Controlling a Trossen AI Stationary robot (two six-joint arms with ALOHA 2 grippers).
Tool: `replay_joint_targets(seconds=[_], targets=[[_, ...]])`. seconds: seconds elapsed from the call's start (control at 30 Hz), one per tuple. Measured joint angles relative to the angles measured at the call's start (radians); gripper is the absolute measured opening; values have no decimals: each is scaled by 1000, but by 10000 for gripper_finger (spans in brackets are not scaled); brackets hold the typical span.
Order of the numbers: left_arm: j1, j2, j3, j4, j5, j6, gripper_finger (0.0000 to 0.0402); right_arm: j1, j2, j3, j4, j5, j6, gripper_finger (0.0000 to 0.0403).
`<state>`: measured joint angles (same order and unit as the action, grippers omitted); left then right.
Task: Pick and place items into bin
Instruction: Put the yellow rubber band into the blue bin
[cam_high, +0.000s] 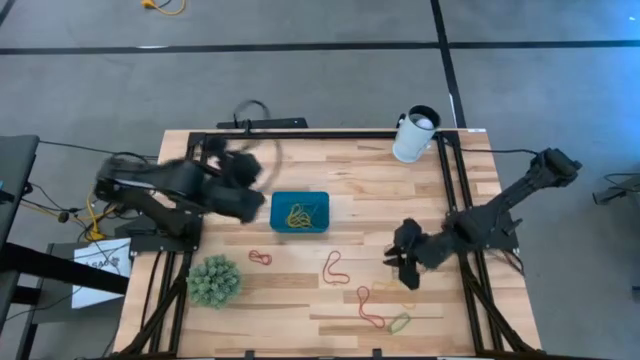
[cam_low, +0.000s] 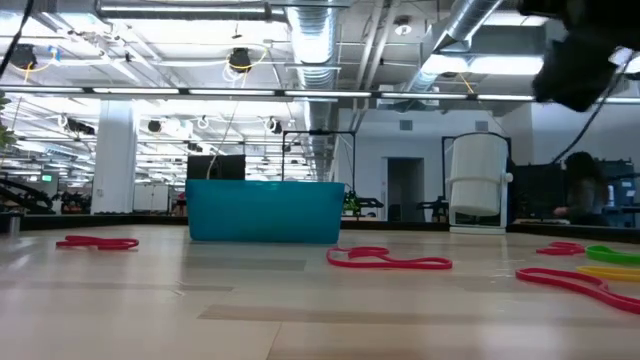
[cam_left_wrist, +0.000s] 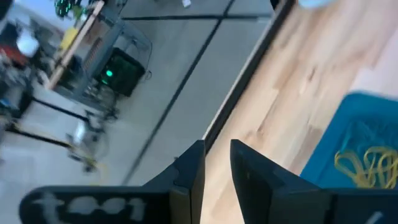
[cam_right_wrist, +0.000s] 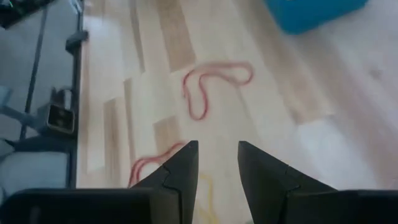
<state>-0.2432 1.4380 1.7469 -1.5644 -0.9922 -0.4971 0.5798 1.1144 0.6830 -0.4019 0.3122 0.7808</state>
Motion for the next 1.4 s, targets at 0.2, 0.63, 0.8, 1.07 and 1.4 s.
replay_joint_targets(seconds=[0.2, 0.63, 0.8, 1.07, 1.4], targets=[[-40, -196, -267, 122, -1, -81, 68, 89, 268, 4, 33, -9, 135, 107], [-170, -361, -885, 905, 127, 44, 68, 99, 613, 268, -199, -179, 23, 107], [-198, -361, -934, 1054, 90, 83, 68, 77, 655, 275, -231, -199, -4, 107], [-249, -361, -934, 1113, 86, 77, 68, 35, 668, 271, -218, -234, -88, 106], [-288, -357, -934, 1108, 63, 54, 68, 59, 683, 260, -165, -262, -120, 8]])
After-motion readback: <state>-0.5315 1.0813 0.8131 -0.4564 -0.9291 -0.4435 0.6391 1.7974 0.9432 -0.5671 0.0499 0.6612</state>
